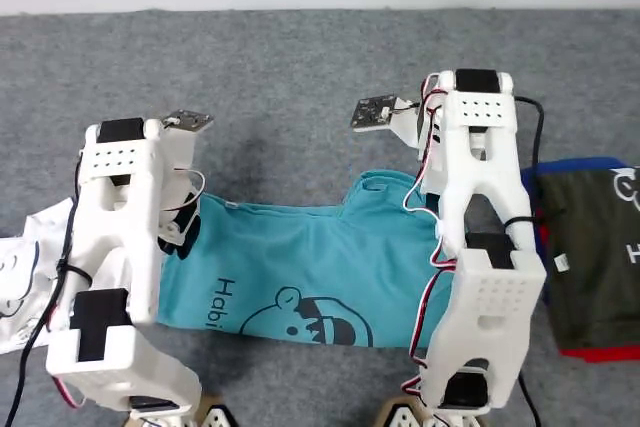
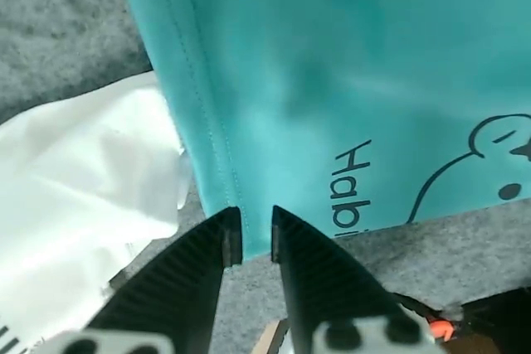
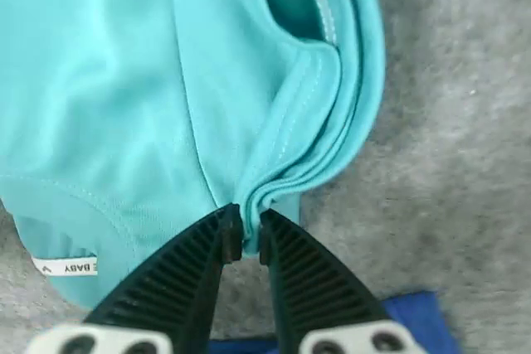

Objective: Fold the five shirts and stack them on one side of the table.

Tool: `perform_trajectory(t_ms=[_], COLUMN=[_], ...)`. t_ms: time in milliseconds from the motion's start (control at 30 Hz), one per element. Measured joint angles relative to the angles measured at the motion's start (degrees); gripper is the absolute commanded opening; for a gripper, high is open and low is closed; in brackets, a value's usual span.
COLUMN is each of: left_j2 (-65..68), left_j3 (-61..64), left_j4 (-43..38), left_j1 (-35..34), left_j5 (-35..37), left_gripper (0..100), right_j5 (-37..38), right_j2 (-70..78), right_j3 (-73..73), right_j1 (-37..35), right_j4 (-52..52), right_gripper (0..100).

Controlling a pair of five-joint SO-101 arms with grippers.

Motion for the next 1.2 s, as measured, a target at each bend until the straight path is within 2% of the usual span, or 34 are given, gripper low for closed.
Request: perform_trajectory(t_ms=[167, 500, 733, 833, 933, 1200], left_j2=[0.0, 0.0, 0.0, 0.0, 0.0, 0.0], left_j3=[0.0, 0.0, 0.0, 0.0, 0.0, 0.0], left_j4=[0.0, 0.0, 0.0, 0.0, 0.0, 0.0], left_j1=[0.0, 0.0, 0.0, 0.0, 0.0, 0.0], left_j5=[0.0, 0.0, 0.0, 0.0, 0.0, 0.0], left_gripper=[7, 7, 7, 7, 7, 7], right_j5=[3.3, 16.4, 22.0, 19.3, 12.9, -1.0], right_j2=[-4.6, -23.6, -29.2, -29.6, -29.9, -29.9], right_j3=[6.5, 36.7, 48.5, 49.6, 49.7, 49.7], right_j1=[0.2, -2.4, -2.6, -2.6, -2.6, -3.2], right_j4=[0.0, 0.0, 0.0, 0.0, -0.5, -12.0], right_gripper=[1.0, 1.0, 2.7, 13.5, 24.2, 24.7])
